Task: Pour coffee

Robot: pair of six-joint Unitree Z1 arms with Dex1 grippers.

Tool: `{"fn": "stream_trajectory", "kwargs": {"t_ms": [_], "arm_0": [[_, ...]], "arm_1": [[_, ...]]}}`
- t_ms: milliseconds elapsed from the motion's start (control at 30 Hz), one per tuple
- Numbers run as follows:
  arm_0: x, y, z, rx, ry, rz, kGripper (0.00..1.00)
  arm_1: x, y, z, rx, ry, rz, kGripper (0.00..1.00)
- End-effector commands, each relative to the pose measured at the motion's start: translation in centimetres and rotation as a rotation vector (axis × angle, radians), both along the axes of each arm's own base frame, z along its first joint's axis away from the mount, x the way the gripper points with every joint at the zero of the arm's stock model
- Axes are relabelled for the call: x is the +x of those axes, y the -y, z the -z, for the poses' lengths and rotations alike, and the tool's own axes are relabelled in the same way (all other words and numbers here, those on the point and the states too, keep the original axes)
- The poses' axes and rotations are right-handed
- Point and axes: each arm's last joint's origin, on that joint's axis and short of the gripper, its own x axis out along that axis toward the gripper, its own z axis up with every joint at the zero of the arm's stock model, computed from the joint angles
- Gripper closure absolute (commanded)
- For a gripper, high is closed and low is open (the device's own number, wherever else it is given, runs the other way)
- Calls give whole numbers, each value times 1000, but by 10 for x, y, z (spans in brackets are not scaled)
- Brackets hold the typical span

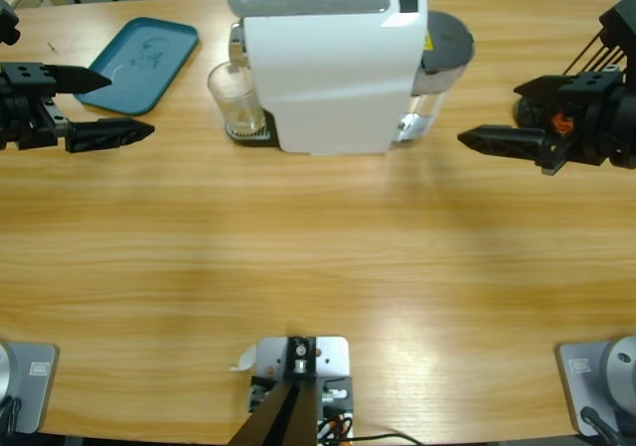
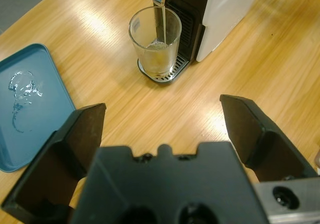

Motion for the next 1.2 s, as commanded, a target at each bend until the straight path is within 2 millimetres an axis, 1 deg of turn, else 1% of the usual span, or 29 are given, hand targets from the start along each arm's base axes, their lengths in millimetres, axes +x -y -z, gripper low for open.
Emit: {"fn": "stream_trajectory", "kwargs": {"t_ms": [33, 633, 833, 1200], "arm_0": [[-3, 1, 0, -2, -7, 6, 0], [1, 4, 2, 4, -15, 5, 0], [2, 4, 6, 14, -30, 5, 0], [1, 4, 0, 0, -7, 5, 0]], "arm_1": [[0, 3, 12, -28, -32, 31, 0], [3, 3, 15, -36, -38, 46, 0], [3, 2, 15, -37, -41, 45, 0], [4, 2, 16, -47, -42, 52, 0]]}}
